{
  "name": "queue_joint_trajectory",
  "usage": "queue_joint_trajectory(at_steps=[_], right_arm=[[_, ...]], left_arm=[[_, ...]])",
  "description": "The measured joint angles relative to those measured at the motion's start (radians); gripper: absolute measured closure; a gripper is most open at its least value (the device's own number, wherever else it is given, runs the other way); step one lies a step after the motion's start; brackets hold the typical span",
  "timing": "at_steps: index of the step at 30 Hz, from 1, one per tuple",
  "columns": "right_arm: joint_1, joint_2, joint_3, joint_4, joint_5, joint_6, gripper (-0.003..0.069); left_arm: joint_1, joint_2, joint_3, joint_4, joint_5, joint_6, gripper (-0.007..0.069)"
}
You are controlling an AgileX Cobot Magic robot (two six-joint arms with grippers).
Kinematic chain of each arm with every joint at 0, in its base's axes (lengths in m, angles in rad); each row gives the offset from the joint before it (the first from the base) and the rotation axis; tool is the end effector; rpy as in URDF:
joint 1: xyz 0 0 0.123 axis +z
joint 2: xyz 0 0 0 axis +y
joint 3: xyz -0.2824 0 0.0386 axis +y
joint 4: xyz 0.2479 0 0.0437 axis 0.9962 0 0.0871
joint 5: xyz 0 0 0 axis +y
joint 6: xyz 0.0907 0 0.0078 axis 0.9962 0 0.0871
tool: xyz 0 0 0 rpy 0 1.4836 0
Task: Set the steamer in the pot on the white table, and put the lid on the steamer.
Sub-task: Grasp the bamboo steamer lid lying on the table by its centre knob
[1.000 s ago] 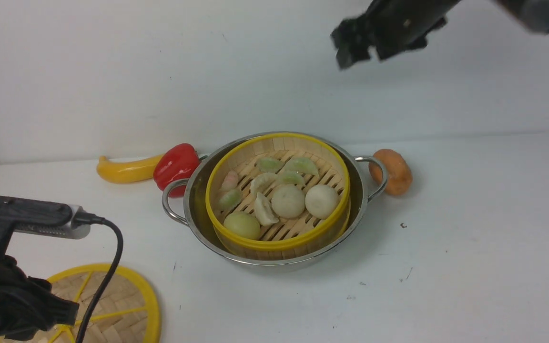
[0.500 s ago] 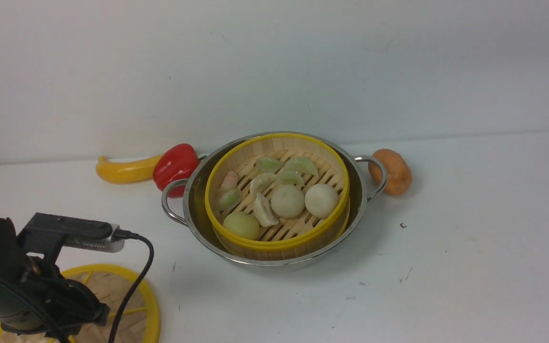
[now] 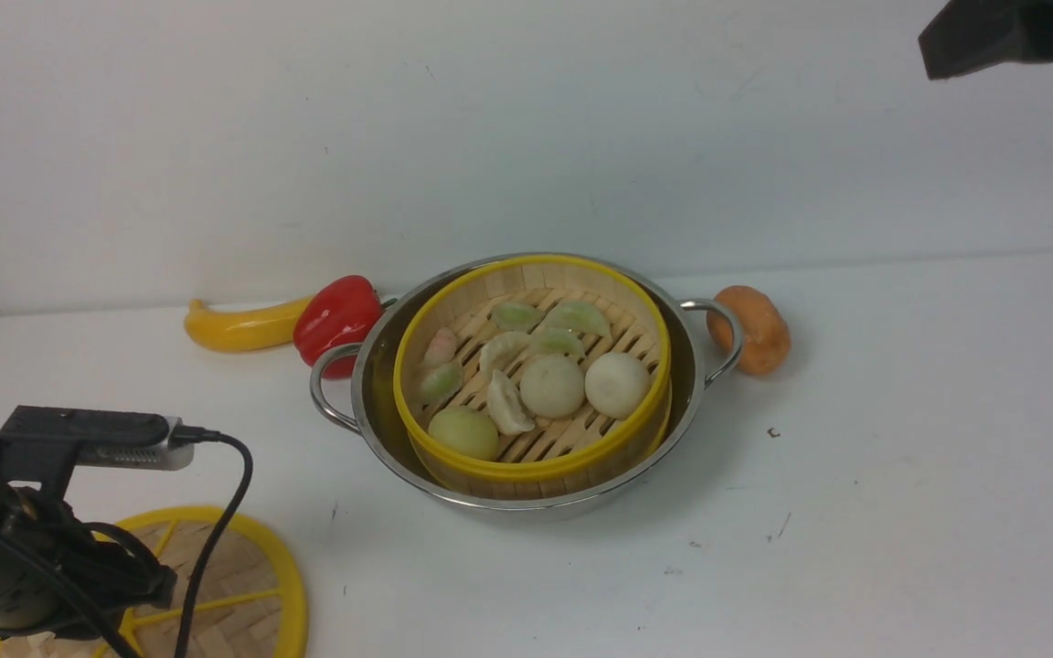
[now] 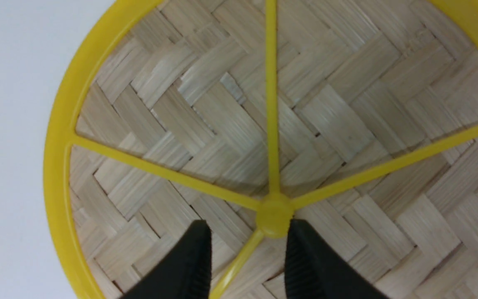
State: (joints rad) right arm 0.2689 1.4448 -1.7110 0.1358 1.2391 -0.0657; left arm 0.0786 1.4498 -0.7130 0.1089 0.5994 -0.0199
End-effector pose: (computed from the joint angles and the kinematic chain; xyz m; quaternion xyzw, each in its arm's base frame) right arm 0.2743 0.0877 0.4456 -0.1572 0.9265 0.1015 0.3265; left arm 0.2449 0.0249 0.1876 -0.0091 0.9864 0.0422 0.1588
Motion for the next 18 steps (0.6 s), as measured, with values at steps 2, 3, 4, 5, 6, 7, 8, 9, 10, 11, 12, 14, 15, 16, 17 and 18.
queue_joint_trajectory(at_steps=[2,3,4,5,6,7,8,9,10,11,12,14,15,16,17,18], right_arm=[[0.000,0.000,0.001,0.000,0.000,0.000,0.0157],[0.000,0.000,0.002,0.000,0.000,0.000,0.0157],[0.000,0.000,0.003,0.000,0.000,0.000,0.0157],[0.000,0.000,0.004,0.000,0.000,0.000,0.0157],[0.000,0.000,0.004,0.000,0.000,0.000,0.0157],[0.000,0.000,0.004,0.000,0.000,0.000,0.0157],[0.000,0.000,0.004,0.000,0.000,0.000,0.0157],[0.000,0.000,0.004,0.000,0.000,0.000,0.0157],[0.000,0.000,0.004,0.000,0.000,0.000,0.0157],[0.000,0.000,0.004,0.000,0.000,0.000,0.0157],[0.000,0.000,0.004,0.000,0.000,0.000,0.0157],[0.000,0.000,0.004,0.000,0.000,0.000,0.0157],[0.000,0.000,0.004,0.000,0.000,0.000,0.0157],[0.000,0.000,0.004,0.000,0.000,0.000,0.0157],[0.000,0.000,0.004,0.000,0.000,0.000,0.0157],[0.000,0.000,0.004,0.000,0.000,0.000,0.0157]], left_arm=[[0.000,0.001,0.000,-0.001,-0.001,0.000,0.0383],[0.000,0.003,0.000,-0.001,-0.001,0.000,0.0383],[0.000,0.003,0.000,-0.002,-0.001,0.000,0.0383],[0.000,0.005,0.000,-0.005,-0.001,0.000,0.0383],[0.000,0.006,0.000,-0.010,-0.002,0.000,0.0383],[0.000,0.008,0.000,-0.017,-0.003,0.000,0.0383],[0.000,0.011,0.000,-0.022,-0.006,0.000,0.0383],[0.000,0.013,0.000,-0.024,-0.009,0.000,0.0383],[0.000,0.020,0.000,-0.026,-0.016,0.000,0.0383],[0.000,0.029,0.000,-0.026,-0.022,0.000,0.0383],[0.000,0.043,0.000,-0.026,-0.024,0.000,0.0383],[0.000,0.058,0.000,-0.027,-0.024,0.000,0.0383],[0.000,0.077,0.000,-0.030,-0.027,0.000,0.0384],[0.000,0.087,0.000,-0.035,-0.029,0.000,0.0387],[0.000,0.094,0.000,-0.042,-0.031,0.000,0.0395],[0.000,0.097,-0.003,-0.046,-0.031,0.000,0.0414]])
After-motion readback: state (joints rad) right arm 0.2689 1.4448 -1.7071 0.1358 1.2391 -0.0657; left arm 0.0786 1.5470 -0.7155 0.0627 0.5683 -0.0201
